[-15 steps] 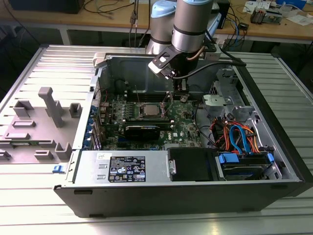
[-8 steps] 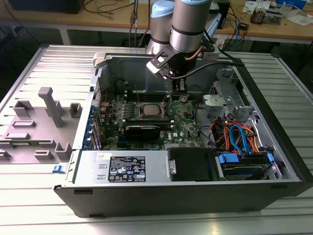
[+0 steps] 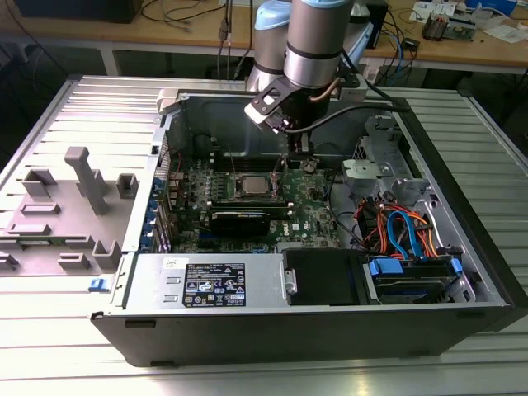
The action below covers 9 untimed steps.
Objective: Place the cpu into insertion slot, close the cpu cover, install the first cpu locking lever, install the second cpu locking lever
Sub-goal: 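Close the cpu cover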
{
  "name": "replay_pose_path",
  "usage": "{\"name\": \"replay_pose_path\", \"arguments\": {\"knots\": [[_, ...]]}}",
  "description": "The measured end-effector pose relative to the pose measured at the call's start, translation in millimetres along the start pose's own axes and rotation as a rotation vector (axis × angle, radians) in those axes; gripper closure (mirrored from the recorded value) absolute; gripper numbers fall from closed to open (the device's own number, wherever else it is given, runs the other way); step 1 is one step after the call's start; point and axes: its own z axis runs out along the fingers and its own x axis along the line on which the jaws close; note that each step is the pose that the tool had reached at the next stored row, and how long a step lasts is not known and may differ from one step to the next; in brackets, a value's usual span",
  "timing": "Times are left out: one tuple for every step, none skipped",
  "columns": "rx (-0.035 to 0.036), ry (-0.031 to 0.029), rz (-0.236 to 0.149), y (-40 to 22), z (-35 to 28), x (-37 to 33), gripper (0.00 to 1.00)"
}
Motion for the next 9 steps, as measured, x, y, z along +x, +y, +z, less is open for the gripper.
{"name": "replay_pose_path", "arguments": {"knots": [[0.0000, 0.0000, 0.000, -1.0, 0.1, 0.0, 0.89], [0.0000, 0.0000, 0.000, -1.7, 0.1, 0.0, 0.89], [0.0002, 0.0000, 0.000, -2.2, 0.2, 0.1, 0.89], [0.0003, 0.0001, 0.000, -2.7, 0.2, 0.1, 0.89], [0.0004, 0.0000, 0.000, -3.1, 0.3, 0.1, 0.89], [0.0005, 0.0001, 0.000, -3.4, 0.4, 0.1, 0.89], [0.0006, 0.0001, 0.000, -3.7, 0.4, 0.1, 0.89], [0.0007, 0.0001, 0.000, -4.2, 0.5, 0.1, 0.89], [0.0009, 0.0001, 0.000, -4.9, 0.6, 0.1, 0.89]]}}
